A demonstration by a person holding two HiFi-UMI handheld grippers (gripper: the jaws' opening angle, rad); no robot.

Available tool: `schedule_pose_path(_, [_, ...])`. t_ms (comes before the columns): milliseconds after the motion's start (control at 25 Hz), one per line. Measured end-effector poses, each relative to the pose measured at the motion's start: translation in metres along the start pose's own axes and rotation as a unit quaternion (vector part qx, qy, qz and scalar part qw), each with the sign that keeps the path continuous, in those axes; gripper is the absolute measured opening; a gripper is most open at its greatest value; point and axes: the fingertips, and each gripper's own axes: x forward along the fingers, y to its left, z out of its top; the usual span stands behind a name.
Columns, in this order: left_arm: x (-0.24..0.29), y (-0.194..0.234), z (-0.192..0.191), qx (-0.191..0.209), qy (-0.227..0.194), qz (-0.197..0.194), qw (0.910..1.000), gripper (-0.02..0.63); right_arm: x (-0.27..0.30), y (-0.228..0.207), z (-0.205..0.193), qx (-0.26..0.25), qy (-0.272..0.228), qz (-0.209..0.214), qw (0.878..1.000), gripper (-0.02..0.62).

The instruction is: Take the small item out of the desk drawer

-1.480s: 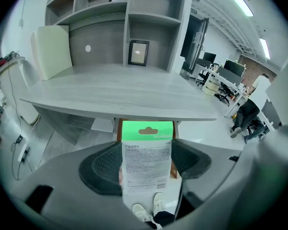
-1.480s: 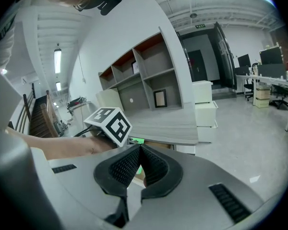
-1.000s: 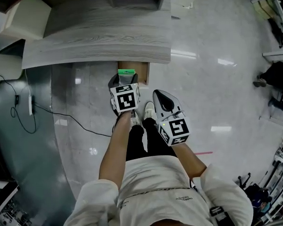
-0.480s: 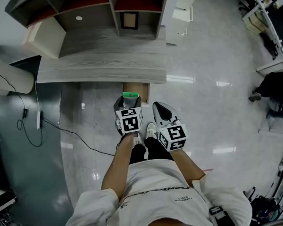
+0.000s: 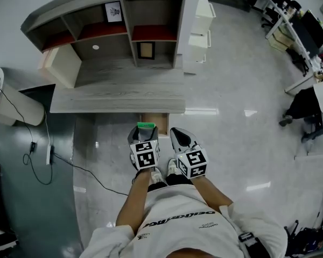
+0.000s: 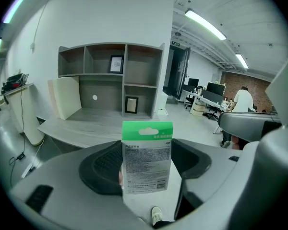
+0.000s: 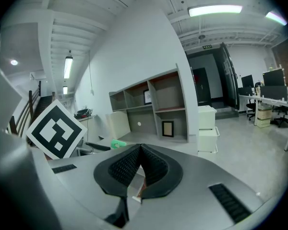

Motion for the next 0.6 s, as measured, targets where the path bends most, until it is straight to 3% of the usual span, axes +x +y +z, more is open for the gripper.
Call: schedule_pose_path(600, [-0.048, 0.001, 0.053, 0.021, -0.070, -0.012, 0.9973, 0.330, -0.008, 0.007, 0.052, -0.016, -0.036, -0.011, 0.999, 0.031])
